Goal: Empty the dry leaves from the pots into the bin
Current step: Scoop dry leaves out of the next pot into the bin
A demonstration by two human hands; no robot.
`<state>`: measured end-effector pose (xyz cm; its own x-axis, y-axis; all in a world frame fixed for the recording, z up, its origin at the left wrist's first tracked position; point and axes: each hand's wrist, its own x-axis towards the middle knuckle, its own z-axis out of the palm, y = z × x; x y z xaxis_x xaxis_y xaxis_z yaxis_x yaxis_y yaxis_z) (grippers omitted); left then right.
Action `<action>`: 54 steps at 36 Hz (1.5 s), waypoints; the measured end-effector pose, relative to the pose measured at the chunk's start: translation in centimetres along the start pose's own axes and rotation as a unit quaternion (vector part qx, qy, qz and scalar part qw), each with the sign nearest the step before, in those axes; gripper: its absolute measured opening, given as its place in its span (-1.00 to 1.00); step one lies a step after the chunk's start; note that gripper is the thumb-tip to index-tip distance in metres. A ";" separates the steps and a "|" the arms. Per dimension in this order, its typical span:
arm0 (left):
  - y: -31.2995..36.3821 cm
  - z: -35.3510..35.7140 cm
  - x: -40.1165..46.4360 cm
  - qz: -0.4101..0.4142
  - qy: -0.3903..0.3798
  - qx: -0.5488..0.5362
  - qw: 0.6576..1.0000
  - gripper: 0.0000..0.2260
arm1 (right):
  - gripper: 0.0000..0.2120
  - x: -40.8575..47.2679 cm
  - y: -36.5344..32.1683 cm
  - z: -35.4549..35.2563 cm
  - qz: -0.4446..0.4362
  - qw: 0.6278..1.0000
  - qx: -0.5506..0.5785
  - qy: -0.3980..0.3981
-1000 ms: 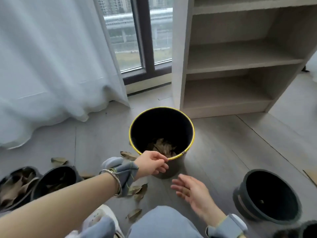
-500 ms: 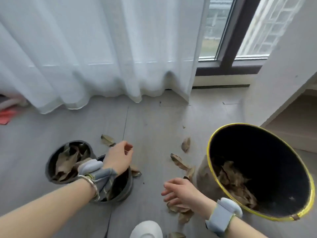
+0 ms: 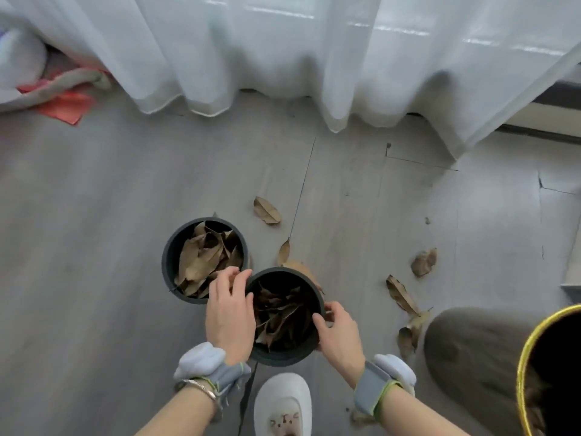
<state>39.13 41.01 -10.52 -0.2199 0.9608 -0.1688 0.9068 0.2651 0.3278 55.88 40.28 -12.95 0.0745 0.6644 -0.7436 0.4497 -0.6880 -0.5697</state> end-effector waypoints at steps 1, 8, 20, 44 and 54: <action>0.1 -0.3 -0.1 -0.009 -0.007 -0.007 1.000 -0.59 | -0.90 -0.4 -0.2 -0.1 0.019 1.000 -0.004 0.008; 0.1 -1.3 -1.4 0.019 -0.111 0.015 0.993 -0.44 | -0.81 -1.9 -1.2 -1.3 0.127 0.990 -0.036 0.043; -1.6 -0.1 -2.6 0.099 -0.074 -0.010 0.992 -0.52 | -0.77 0.3 -2.7 -1.9 0.164 0.975 -0.147 -0.004; 1.9 5.4 -4.2 0.098 -0.049 0.117 0.987 -0.25 | -0.16 -0.3 -0.8 -2.4 -0.405 0.797 -0.448 0.018; 1.9 8.6 -3.4 0.087 0.082 0.093 0.988 -0.53 | -0.47 3.5 -1.8 -1.8 -0.527 0.659 -0.536 -0.014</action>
<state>44.66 37.56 -17.32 -0.0953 0.9949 0.0324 0.9831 0.0889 0.1597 56.97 44.36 -13.94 -0.7914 0.5933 -0.1472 0.6112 0.7629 -0.2108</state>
